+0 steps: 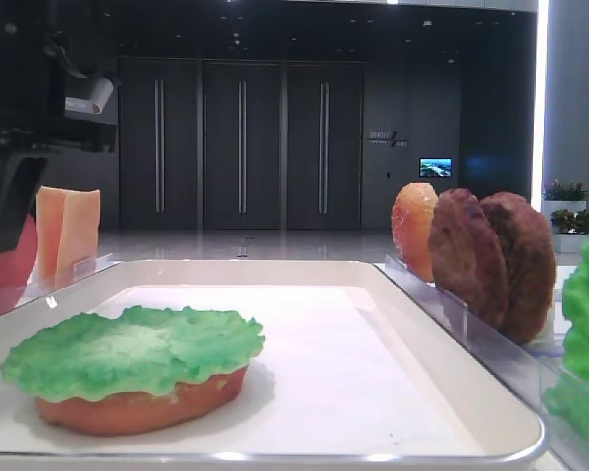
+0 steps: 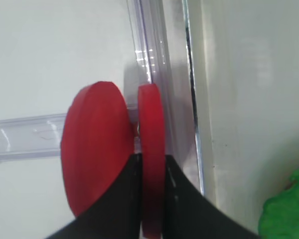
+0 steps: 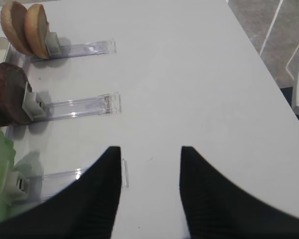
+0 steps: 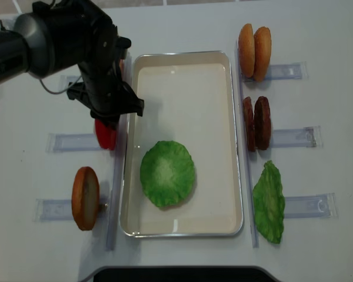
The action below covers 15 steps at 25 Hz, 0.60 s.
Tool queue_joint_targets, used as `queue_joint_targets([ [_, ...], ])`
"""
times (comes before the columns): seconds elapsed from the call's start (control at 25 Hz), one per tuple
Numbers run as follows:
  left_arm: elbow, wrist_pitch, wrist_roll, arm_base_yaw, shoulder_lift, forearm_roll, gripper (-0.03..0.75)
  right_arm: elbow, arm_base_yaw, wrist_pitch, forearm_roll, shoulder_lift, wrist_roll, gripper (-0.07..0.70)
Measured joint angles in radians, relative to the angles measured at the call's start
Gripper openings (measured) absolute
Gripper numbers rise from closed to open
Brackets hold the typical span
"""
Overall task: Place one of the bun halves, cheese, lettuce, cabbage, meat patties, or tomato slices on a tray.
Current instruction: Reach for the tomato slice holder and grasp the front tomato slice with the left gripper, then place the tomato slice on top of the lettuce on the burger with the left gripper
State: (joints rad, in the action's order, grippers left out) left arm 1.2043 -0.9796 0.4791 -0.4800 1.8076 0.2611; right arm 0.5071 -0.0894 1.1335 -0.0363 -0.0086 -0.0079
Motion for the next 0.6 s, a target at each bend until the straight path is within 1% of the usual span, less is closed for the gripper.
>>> queue_joint_targets([
  [0.08,0.01,-0.013,0.0,0.0,0.0,-0.007,0.057,0.0,0.0,0.0,0.0,0.0,0.0,0.275],
  [0.28,0.057,-0.068,0.0,0.0,0.0,-0.025,0.057,0.0,0.0,0.0,0.0,0.0,0.0,0.275],
  [0.6,0.19,-0.201,-0.009,0.0,0.0,-0.037,0.057,0.0,0.0,0.0,0.0,0.0,0.0,0.275],
])
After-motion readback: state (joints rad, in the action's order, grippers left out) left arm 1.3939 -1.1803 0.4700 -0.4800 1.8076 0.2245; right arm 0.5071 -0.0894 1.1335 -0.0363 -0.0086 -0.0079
